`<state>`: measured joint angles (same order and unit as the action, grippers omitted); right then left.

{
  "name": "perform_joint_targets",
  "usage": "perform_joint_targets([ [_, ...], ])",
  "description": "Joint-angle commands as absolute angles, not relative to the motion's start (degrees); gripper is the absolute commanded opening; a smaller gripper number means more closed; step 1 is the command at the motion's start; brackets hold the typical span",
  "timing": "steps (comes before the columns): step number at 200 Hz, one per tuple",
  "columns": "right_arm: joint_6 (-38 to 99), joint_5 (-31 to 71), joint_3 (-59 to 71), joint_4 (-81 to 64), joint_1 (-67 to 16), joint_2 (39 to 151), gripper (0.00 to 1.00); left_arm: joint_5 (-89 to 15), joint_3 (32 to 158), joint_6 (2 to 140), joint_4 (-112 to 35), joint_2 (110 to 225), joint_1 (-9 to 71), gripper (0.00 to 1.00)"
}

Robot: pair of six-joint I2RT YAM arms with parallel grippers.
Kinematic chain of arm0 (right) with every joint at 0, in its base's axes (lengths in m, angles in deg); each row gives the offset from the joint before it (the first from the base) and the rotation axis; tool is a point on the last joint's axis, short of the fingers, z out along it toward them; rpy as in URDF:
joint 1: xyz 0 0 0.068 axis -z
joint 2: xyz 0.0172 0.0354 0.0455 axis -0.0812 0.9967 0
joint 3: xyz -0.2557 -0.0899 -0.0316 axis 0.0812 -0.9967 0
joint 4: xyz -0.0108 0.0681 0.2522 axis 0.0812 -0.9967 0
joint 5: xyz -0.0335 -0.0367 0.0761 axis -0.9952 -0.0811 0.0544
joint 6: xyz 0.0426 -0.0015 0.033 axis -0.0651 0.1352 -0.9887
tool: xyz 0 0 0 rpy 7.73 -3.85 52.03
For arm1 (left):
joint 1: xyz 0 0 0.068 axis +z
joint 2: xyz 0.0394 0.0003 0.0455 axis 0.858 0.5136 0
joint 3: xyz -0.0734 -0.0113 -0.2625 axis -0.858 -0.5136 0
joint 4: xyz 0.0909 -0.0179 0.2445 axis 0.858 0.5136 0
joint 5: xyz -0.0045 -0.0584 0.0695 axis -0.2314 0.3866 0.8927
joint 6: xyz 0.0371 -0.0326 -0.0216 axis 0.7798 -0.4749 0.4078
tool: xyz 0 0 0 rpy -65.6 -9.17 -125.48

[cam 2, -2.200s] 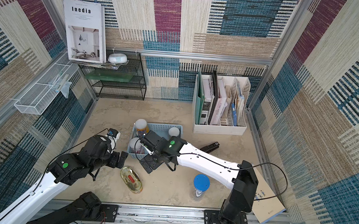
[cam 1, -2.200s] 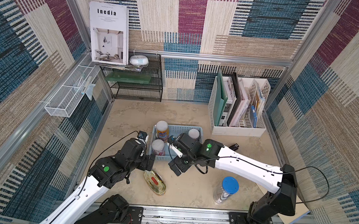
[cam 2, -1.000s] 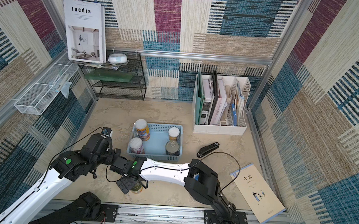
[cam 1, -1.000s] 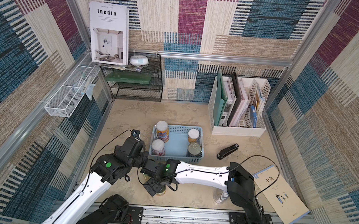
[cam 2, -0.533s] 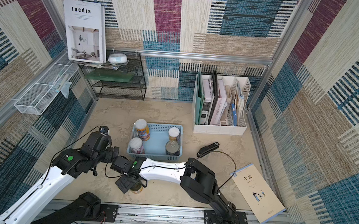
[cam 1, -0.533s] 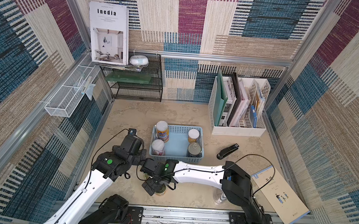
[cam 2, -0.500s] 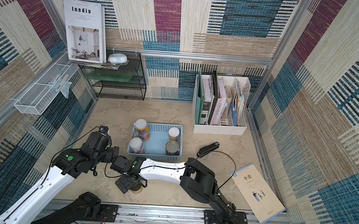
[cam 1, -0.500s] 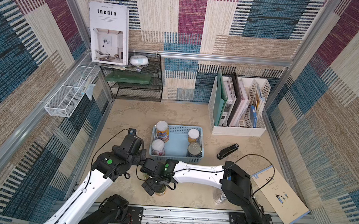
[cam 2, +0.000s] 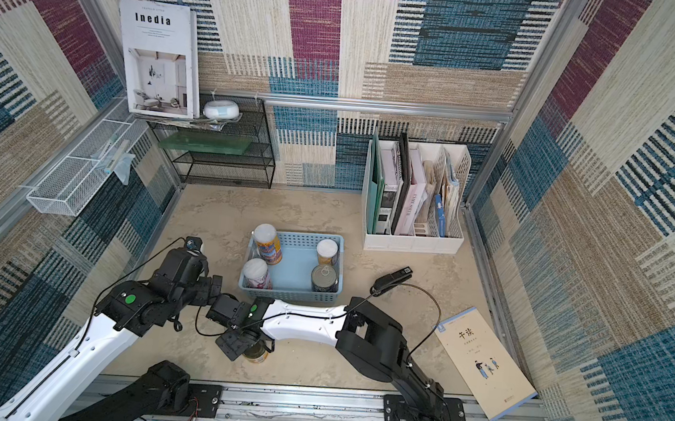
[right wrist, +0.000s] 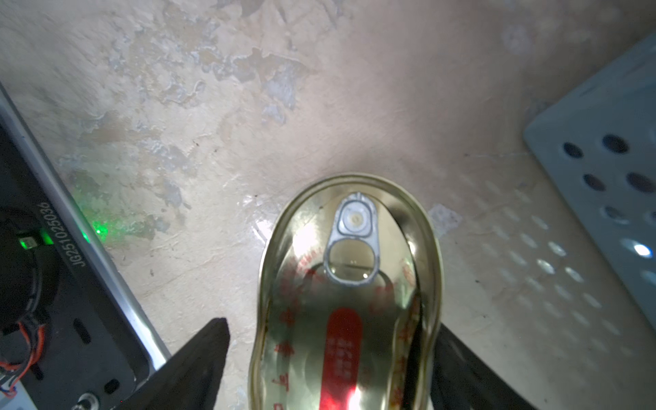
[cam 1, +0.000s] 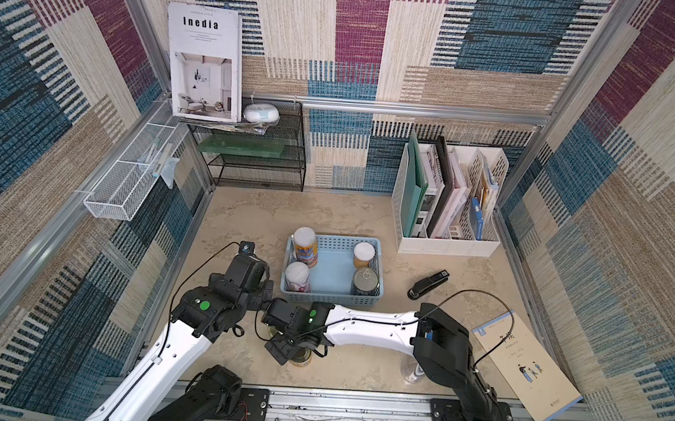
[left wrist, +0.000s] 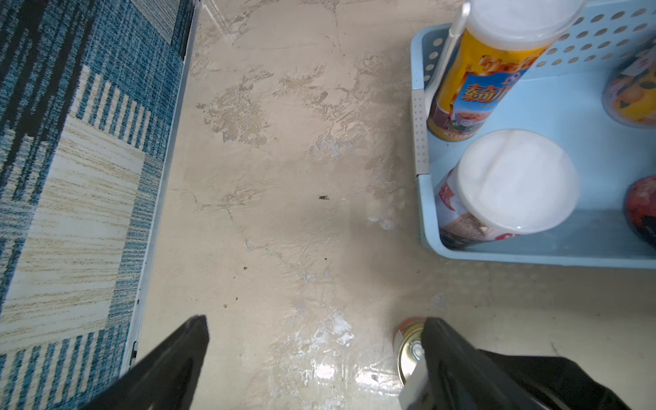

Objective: Put the canned food in the basket
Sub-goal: Pick up the canned food from the center of the board.

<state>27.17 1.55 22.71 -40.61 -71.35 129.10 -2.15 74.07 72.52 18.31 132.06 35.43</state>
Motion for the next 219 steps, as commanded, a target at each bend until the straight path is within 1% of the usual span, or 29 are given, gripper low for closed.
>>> perform_joint_targets([
  [1, 27.1, 0.5, 21.0, -47.8, -70.7, 129.4, 0.84, -8.4, 74.5, 72.8, 16.6, 131.3, 35.3, 0.99],
  [70, 26.6, -0.5, 19.5, -47.1, -70.7, 128.8, 0.70, -10.5, 74.4, 73.5, 16.4, 130.3, 35.3, 0.99],
  [77, 26.6, -0.5, 19.4, -47.1, -70.7, 128.8, 0.68, -10.8, 74.4, 73.6, 16.4, 130.3, 35.3, 0.99],
  [83, 26.6, -0.4, 19.4, -47.1, -70.7, 128.9, 0.61, -10.9, 74.4, 73.6, 16.5, 130.3, 35.2, 0.99],
  [90, 26.5, -0.5, 19.4, -47.2, -70.8, 128.9, 0.58, -11.3, 74.5, 73.7, 16.4, 130.1, 35.2, 0.99],
  [154, 26.3, -2.5, 21.4, -48.8, -70.7, 126.3, 0.58, -10.6, 74.6, 73.4, 16.4, 130.4, 35.0, 0.99],
  [219, 24.8, -0.8, 20.2, -49.8, -70.7, 121.0, 0.58, -8.1, 74.6, 72.7, 16.6, 130.9, 35.0, 0.99],
])
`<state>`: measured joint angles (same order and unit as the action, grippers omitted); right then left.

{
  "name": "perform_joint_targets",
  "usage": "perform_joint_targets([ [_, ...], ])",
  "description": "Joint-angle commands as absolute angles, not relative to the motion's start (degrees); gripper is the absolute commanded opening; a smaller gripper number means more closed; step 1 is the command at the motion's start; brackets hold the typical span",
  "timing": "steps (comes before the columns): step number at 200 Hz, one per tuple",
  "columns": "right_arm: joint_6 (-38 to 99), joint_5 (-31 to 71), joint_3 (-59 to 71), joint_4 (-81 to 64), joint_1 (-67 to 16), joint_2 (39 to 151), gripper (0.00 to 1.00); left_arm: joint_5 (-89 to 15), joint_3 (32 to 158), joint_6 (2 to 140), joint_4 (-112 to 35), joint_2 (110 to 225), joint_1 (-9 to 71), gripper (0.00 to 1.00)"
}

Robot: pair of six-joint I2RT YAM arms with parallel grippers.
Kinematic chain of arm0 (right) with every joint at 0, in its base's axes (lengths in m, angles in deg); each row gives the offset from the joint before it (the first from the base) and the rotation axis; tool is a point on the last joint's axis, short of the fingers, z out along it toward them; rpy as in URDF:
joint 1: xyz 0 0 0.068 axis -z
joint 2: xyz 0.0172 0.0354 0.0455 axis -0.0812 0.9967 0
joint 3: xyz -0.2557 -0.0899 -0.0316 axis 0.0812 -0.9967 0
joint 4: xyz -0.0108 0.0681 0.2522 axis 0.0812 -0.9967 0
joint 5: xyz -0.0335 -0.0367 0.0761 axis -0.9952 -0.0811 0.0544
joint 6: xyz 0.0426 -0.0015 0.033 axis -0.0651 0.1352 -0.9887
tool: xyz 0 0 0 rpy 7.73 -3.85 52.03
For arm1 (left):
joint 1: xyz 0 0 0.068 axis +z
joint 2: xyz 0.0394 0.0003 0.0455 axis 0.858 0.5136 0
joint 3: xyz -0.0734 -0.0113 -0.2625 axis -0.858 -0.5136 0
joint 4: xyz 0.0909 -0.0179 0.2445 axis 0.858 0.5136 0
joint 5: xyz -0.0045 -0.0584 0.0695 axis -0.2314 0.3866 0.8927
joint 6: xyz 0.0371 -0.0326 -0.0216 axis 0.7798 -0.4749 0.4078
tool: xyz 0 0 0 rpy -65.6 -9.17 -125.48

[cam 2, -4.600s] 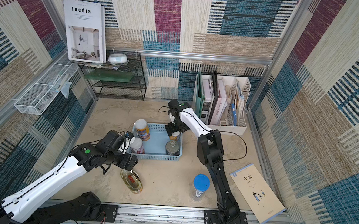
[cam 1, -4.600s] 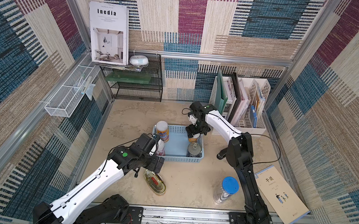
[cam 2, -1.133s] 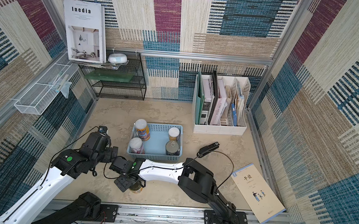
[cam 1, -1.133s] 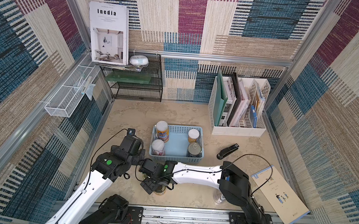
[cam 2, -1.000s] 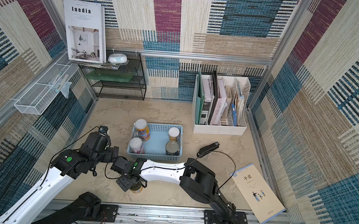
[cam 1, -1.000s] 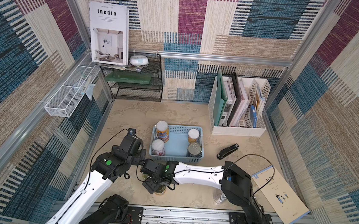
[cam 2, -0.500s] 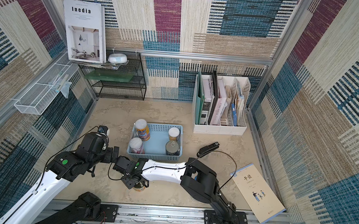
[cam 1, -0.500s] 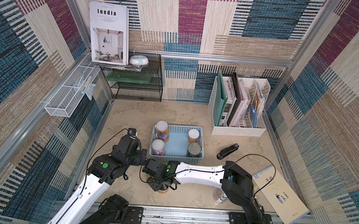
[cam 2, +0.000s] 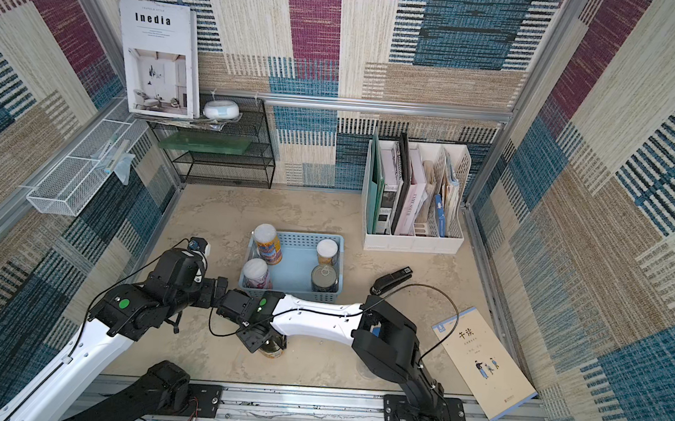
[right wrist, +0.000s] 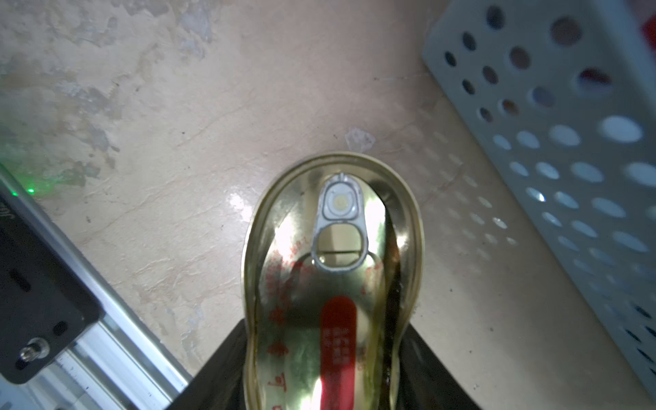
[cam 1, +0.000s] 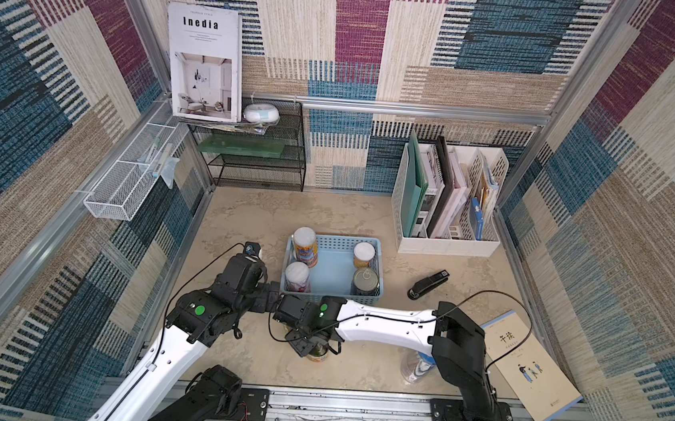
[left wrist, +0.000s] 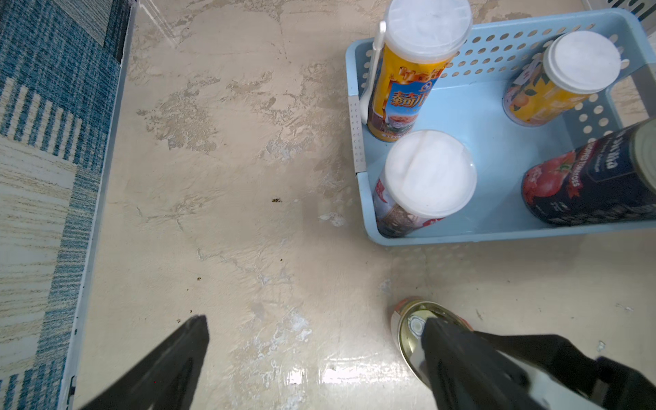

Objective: Put the canned food in the basket
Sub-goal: Pick up the canned food from the center of the board, then place the canned food in the basket.

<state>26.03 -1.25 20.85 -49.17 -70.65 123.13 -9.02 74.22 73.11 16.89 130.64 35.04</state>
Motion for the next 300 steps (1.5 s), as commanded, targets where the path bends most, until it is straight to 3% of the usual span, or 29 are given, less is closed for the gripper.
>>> perform_joint_targets([
  [1, 24.8, -0.8, 20.1, -49.8, -70.6, 120.9, 0.58, -8.1, 74.6, 72.6, 16.6, 130.9, 35.0, 0.99],
  [77, 20.9, -0.9, 14.6, -52.1, -70.7, 111.9, 0.58, -7.8, 74.6, 72.5, 16.7, 131.0, 35.0, 0.99],
  [124, 18.3, -5.1, 18.6, -57.0, -69.6, 109.3, 0.58, -8.1, 74.6, 72.8, 16.7, 130.9, 35.0, 0.99],
  [200, 19.8, -6.4, 26.5, -58.8, -64.1, 110.0, 0.58, -8.5, 74.5, 72.8, 16.4, 130.7, 35.0, 0.99],
  [300, 19.8, -5.4, 35.4, -57.2, -50.6, 118.6, 0.59, -10.0, 74.3, 73.2, 16.0, 130.6, 35.0, 0.99],
])
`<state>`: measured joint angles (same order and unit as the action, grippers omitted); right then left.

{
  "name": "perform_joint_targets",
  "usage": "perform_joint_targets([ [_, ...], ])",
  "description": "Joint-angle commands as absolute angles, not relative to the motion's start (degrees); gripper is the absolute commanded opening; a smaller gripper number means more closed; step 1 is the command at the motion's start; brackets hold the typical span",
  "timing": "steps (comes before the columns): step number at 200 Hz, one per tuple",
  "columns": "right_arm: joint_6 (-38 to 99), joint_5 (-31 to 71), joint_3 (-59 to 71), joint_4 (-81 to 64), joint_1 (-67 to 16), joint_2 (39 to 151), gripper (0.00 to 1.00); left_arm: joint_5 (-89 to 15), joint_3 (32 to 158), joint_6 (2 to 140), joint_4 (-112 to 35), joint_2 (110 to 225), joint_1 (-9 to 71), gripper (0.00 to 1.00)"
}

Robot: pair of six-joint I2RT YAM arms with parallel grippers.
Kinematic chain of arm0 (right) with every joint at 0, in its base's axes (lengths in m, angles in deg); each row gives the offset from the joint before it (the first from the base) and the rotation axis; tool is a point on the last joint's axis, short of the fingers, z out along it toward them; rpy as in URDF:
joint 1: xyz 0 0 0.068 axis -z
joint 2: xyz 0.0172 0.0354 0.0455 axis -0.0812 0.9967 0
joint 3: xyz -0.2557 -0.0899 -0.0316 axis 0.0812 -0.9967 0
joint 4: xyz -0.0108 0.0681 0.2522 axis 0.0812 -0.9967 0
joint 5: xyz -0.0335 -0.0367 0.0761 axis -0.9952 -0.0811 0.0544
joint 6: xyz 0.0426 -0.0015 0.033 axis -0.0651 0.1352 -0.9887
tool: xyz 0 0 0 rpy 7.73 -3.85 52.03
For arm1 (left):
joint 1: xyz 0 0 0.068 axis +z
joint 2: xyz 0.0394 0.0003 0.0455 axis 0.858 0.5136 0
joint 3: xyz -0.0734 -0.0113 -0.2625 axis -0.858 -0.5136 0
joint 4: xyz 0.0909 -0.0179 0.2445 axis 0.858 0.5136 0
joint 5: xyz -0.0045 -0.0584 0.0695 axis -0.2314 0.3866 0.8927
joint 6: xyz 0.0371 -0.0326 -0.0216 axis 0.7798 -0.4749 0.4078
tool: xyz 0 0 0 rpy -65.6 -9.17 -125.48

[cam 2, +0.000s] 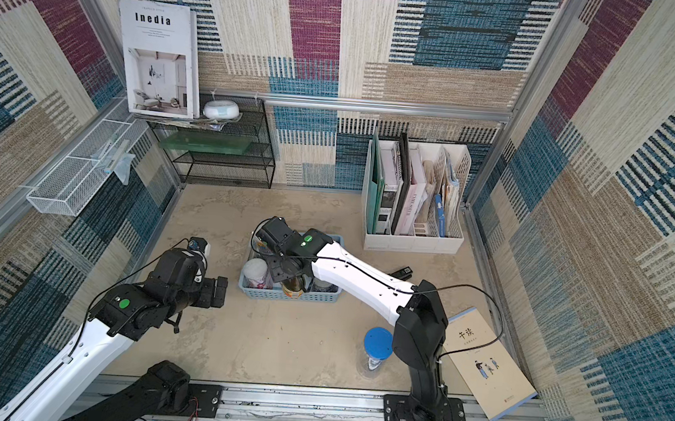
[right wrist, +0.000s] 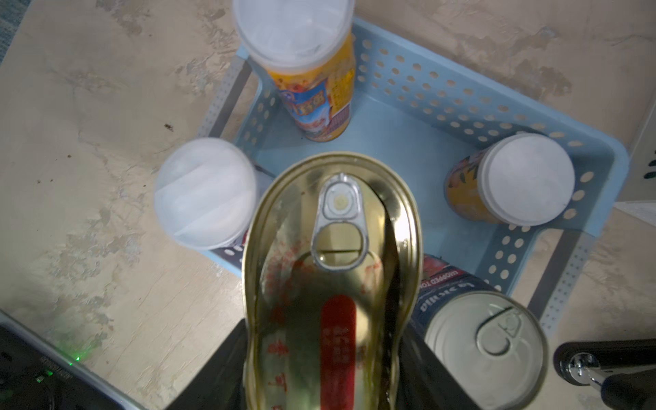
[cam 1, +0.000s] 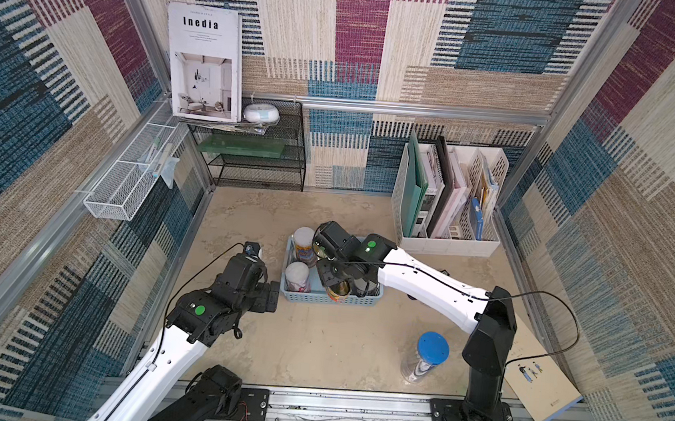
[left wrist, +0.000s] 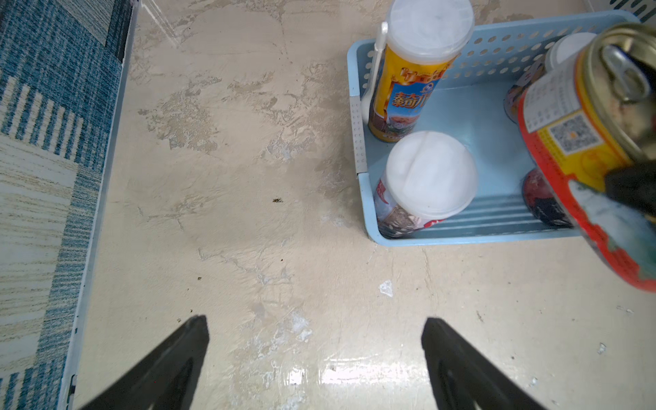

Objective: Put the canned food in the basket
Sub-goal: Place the canned food in the basket.

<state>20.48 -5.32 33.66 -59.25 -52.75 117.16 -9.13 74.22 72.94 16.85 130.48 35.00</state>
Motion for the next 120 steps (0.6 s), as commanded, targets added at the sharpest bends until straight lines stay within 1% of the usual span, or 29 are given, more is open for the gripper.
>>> perform_joint_targets([
  [1, 19.8, -5.5, 35.6, -57.1, -50.5, 118.7, 0.59, -10.0, 74.3, 73.2, 16.0, 130.5, 35.0, 0.99],
  [40, 16.5, -2.9, 39.3, -56.0, -46.9, 123.4, 0.59, -10.4, 74.2, 73.3, 15.9, 130.4, 35.0, 0.99],
  [76, 13.2, -0.6, 39.3, -54.6, -45.3, 126.2, 0.59, -10.7, 74.2, 73.4, 15.8, 130.5, 35.0, 0.99],
  [120, 8.7, -0.7, 38.4, -54.4, -44.3, 127.8, 0.58, -11.2, 74.1, 73.5, 15.6, 130.3, 35.0, 0.99],
])
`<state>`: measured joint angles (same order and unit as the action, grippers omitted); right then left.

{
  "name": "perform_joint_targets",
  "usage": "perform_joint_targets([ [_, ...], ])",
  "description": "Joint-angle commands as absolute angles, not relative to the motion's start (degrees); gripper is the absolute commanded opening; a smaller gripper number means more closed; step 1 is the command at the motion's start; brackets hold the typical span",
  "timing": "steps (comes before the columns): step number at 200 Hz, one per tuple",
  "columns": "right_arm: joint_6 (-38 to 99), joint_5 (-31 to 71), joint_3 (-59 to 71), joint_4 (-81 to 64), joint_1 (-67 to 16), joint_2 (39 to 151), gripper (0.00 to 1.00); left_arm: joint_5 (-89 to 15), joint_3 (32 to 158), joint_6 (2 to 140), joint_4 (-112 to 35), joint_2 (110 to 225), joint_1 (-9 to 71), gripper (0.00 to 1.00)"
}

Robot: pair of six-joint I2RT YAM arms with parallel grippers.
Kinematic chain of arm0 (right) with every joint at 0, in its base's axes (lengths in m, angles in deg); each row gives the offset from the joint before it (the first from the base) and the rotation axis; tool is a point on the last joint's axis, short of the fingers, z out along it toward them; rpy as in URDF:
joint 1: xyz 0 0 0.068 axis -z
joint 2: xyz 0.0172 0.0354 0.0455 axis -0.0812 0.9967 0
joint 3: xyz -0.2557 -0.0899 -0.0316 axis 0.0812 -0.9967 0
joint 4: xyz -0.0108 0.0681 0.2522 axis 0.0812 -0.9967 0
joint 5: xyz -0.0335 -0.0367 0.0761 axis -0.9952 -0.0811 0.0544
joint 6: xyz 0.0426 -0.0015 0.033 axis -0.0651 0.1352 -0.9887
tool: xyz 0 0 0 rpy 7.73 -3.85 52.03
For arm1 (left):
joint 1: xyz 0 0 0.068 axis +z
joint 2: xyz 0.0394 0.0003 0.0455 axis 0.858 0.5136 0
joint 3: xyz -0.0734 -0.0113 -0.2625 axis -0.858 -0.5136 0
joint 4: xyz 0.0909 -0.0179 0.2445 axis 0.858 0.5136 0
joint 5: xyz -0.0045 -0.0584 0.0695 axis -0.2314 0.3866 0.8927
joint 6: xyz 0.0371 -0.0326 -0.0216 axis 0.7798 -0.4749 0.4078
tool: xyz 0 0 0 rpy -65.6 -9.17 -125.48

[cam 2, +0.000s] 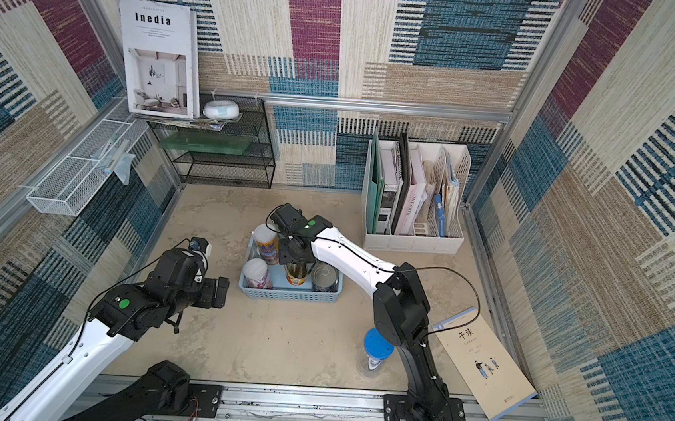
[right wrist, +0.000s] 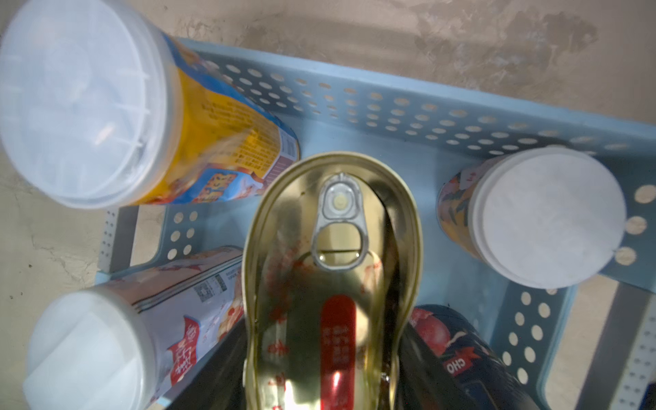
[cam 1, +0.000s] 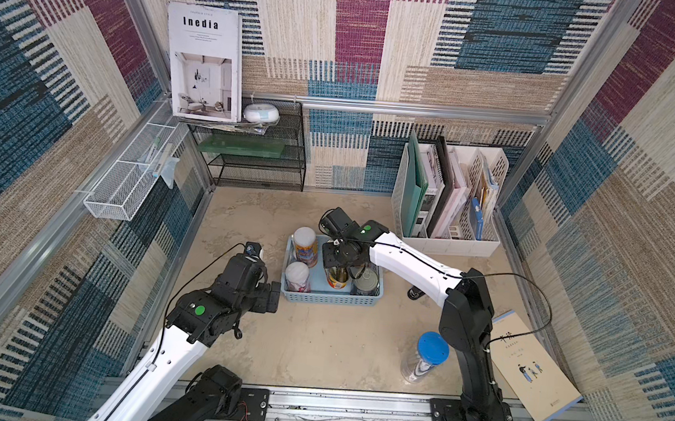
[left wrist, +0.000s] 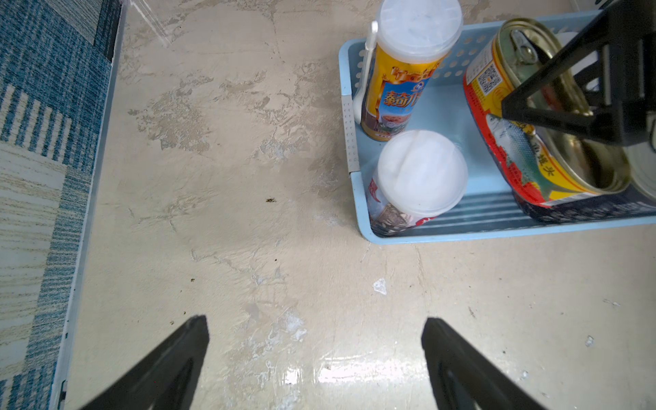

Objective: Put the canned food in the basket
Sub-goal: Place the canned food in the basket.

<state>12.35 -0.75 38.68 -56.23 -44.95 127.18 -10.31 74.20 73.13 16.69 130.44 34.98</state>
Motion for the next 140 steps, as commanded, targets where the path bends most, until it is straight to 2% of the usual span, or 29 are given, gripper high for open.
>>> perform_joint_targets([
  [1, 8.6, -0.7, 38.3, -54.4, -44.1, 127.8, 0.58, -11.2, 74.1, 73.5, 15.7, 130.3, 35.0, 0.99],
  [140, 3.9, -3.9, 49.3, -61.8, -43.3, 140.2, 0.59, -12.6, 73.8, 74.1, 15.2, 129.7, 35.0, 0.99],
])
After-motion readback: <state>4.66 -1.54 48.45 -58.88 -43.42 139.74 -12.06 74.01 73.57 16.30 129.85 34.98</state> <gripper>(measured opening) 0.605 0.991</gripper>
